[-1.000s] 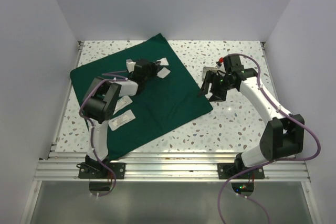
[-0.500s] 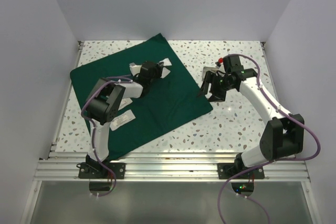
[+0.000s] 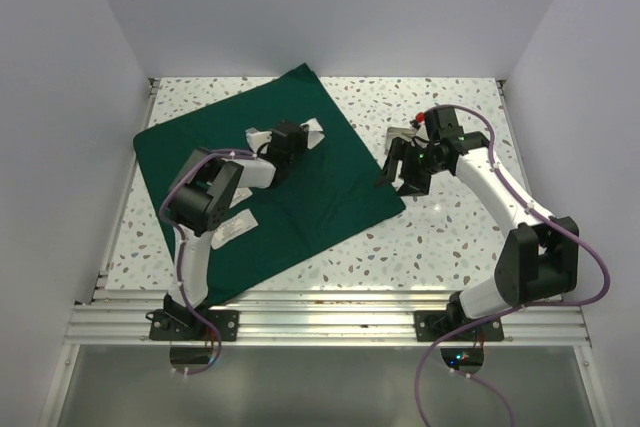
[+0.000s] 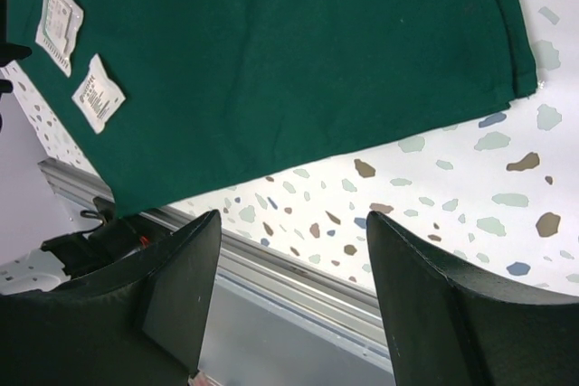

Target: Prepare the surgical pack

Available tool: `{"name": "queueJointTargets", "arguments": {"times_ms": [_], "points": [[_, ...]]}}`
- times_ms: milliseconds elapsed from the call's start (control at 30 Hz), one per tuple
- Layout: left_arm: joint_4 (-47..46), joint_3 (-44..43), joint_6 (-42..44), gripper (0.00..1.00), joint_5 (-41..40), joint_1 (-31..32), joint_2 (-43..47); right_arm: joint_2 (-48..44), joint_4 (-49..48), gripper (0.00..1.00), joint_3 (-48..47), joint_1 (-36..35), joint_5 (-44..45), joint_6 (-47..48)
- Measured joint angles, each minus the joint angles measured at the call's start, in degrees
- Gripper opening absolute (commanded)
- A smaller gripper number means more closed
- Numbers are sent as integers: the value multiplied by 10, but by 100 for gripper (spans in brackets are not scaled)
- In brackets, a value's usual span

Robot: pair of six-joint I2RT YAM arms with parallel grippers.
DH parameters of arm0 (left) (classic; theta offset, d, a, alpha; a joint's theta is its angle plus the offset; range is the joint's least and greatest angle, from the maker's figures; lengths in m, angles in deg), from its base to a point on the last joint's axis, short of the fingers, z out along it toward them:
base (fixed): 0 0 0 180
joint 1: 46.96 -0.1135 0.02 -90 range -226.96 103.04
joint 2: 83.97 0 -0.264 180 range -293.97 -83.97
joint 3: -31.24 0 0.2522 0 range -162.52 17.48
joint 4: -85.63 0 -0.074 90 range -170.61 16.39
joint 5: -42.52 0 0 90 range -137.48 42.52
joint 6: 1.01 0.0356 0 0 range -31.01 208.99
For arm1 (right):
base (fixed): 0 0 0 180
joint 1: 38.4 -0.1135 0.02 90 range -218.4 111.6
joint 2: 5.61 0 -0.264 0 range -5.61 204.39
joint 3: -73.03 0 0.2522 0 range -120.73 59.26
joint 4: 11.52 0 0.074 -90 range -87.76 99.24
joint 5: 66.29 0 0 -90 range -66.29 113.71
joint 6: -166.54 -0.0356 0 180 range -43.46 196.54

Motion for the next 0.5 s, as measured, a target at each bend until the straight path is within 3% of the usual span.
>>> {"name": "queueJointTargets", "arguments": {"times_ms": [500], "points": [[24, -12, -9, 0, -15, 3, -24, 7, 0, 69, 0, -1, 0, 0]]}}
